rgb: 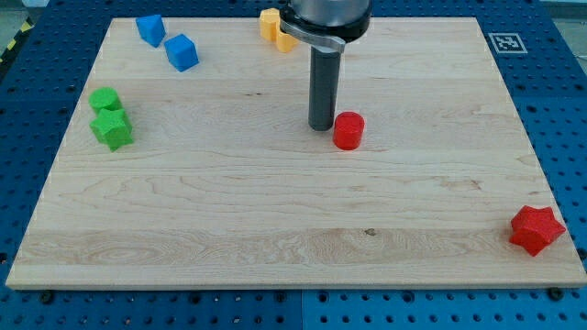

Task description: Move the red circle near the red star

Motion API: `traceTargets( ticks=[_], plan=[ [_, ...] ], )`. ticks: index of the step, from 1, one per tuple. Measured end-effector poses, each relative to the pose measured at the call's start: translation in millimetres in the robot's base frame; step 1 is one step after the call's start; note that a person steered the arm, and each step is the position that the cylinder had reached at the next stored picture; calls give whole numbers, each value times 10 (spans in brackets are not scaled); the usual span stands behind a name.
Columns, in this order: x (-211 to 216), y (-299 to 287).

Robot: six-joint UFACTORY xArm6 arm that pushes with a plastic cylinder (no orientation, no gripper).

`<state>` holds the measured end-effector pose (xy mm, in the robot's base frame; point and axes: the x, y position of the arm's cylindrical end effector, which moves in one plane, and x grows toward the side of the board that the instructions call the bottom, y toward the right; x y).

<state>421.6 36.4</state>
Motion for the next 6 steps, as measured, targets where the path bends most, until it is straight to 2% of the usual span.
traceTargets(
  ticks=[4, 6],
  plan=[
    [350, 1210],
    [431, 1284]
  ],
)
